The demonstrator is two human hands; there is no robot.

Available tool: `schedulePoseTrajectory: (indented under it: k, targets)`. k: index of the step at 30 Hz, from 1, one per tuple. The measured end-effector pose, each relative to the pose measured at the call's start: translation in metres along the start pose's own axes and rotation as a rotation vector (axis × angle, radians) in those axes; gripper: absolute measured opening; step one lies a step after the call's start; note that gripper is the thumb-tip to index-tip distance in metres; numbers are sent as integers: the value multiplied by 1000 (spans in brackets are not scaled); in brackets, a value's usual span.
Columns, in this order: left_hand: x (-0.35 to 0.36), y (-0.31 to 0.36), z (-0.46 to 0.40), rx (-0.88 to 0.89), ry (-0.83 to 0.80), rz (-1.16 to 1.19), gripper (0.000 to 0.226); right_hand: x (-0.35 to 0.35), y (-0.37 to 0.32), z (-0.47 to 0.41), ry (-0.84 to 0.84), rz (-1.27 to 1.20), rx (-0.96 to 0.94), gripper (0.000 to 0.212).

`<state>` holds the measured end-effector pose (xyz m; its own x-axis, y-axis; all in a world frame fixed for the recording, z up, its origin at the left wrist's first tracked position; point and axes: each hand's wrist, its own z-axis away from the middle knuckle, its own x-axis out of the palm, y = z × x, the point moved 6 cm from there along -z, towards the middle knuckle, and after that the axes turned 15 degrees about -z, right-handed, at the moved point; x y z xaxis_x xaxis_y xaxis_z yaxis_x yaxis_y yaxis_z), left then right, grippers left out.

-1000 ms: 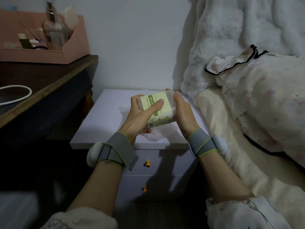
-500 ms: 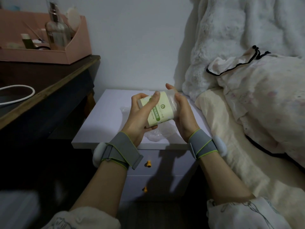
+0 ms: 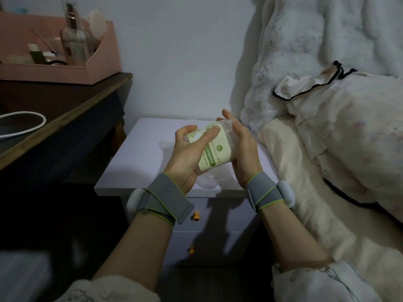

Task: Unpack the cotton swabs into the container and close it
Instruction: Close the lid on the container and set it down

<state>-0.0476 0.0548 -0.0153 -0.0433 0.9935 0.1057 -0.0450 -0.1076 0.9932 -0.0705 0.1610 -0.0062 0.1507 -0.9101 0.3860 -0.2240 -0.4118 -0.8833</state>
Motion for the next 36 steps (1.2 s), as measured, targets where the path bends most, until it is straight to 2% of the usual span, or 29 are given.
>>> schedulePoseTrajectory:
  k: [8,17,21,25,26,28,30,33,36]
  targets:
    - [2,7,3,85,-7,-33,39,-2,-3,0,-10,-14,-22,33]
    - [2,6,4,105,-38,-79,43,-1,-7,2,-54,-4,-36,40]
    - [3,1,1,7,-156,41,53,-2,-9,1,-52,13,-71,51]
    - [4,-9,2,-107,-202,-23,64,-5,-8,3,-34,37,-52,59]
    - [4,-8,2,-93,-173,-42,65,-6,-7,2,-38,32,-33,58]
    - [1,-3,2,-22,-84,-65,52,-6,-5,0,-53,21,18,54]
    - [-2,1,2,59,-17,-81,43,-3,-5,-1,-76,27,44,45]
    - [-3,8,6,200,33,-147,41,-1,-2,-4,-81,6,91,27]
    - [-3,10,7,267,34,-164,43,-3,2,-3,-72,-90,164,34]
